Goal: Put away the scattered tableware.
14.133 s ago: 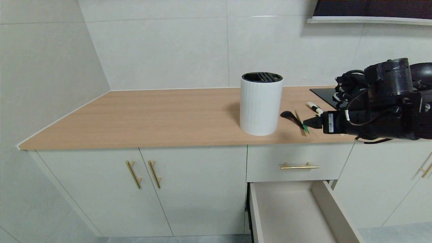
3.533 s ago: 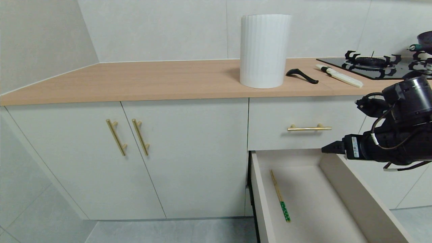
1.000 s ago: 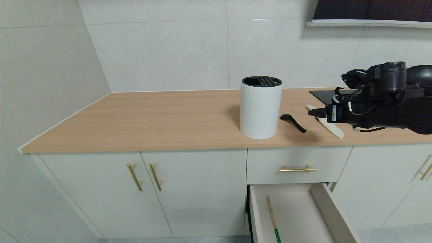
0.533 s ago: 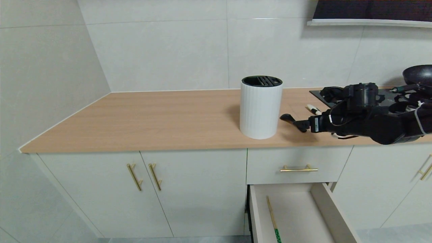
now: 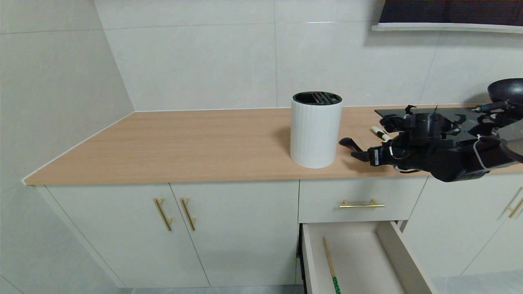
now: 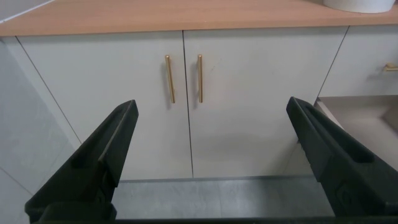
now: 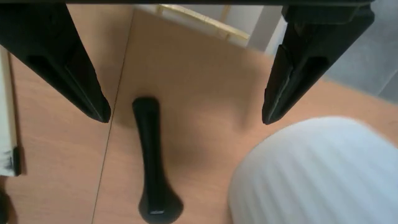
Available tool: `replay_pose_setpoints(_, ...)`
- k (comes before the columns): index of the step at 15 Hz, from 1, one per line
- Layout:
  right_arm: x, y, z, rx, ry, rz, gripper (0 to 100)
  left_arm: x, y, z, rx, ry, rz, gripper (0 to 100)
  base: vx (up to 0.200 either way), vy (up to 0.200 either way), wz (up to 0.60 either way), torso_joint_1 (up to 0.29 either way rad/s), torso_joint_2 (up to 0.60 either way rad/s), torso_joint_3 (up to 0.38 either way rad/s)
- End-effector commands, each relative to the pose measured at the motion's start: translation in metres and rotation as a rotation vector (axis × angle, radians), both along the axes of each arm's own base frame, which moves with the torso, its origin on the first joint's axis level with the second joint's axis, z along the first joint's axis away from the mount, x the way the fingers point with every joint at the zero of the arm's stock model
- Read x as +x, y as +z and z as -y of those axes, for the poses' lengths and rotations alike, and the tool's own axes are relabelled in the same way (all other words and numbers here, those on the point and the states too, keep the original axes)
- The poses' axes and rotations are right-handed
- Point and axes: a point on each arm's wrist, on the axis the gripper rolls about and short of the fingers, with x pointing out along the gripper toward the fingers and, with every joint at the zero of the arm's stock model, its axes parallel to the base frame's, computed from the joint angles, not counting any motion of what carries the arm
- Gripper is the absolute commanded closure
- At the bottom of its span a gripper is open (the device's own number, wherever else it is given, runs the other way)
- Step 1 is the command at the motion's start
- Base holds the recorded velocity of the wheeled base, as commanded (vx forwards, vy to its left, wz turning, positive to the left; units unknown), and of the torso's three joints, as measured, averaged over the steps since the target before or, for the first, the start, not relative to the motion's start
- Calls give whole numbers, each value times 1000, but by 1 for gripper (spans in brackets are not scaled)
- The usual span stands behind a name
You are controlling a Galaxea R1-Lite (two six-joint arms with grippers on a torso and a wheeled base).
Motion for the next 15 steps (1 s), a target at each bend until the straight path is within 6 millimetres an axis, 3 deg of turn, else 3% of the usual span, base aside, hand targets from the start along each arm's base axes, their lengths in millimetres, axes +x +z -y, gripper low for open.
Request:
replay_pose_setpoints(1, 10, -13, 3, -2, -10, -16, 0, 0, 0, 0, 0, 0, -2, 0, 0, 0, 0, 0, 0, 0)
replay_pose_setpoints(4, 20, -26, 3, -20, -51, -25, 0, 0, 0, 0, 0, 0, -2, 0, 0, 0, 0, 0, 0, 0)
replay_pose_setpoints(14, 30, -38, 2, -48, -65, -27, 0, 0, 0, 0, 0, 0, -2, 0, 0, 0, 0, 0, 0, 0)
replay_pose_setpoints(15, 31, -39, 2, -50, -66, -28, 100, 0, 0, 0, 0, 0, -2, 0, 0, 0, 0, 0, 0, 0)
